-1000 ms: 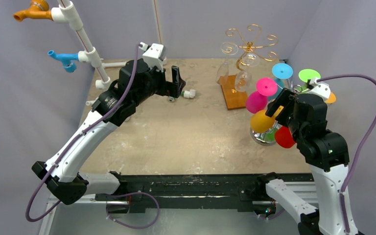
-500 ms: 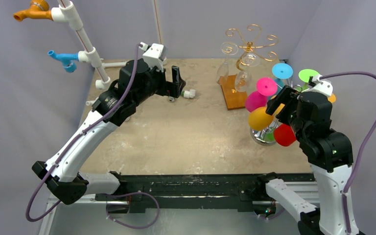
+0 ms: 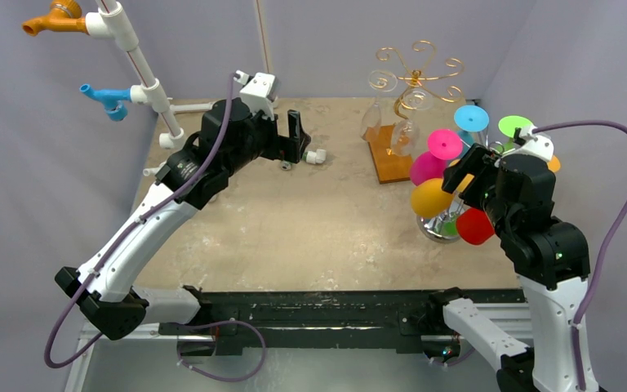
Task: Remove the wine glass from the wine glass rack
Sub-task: Pick up the wine glass from the wine rack.
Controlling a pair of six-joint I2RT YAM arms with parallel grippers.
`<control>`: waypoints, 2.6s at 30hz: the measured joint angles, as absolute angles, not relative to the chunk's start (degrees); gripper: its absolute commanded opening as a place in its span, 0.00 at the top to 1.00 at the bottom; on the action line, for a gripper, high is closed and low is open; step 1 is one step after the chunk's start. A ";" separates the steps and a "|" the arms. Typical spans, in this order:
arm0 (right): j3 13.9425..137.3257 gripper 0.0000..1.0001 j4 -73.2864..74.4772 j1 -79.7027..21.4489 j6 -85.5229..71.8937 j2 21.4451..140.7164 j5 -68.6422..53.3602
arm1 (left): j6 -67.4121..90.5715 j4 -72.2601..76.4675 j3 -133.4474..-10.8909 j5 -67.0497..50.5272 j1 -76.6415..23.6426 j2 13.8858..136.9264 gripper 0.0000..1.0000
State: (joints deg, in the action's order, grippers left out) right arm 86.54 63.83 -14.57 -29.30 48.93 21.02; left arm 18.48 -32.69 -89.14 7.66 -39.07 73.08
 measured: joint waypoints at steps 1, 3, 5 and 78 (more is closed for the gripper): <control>86.54 0.37 63.81 -14.57 -29.30 48.88 21.02 | 18.48 -32.69 -89.14 7.66 -39.07 73.14 0.00; 86.54 0.37 63.81 -14.57 -29.28 48.77 20.93 | 18.50 -32.69 -89.14 7.66 -39.07 73.28 0.00; 86.54 0.38 63.79 -14.57 -29.26 48.71 20.82 | 18.50 -32.69 -89.14 7.64 -39.07 73.34 0.00; 85.14 0.38 62.81 -14.48 -28.84 48.14 29.06 | 18.96 -32.67 -89.89 5.96 -39.07 74.41 0.00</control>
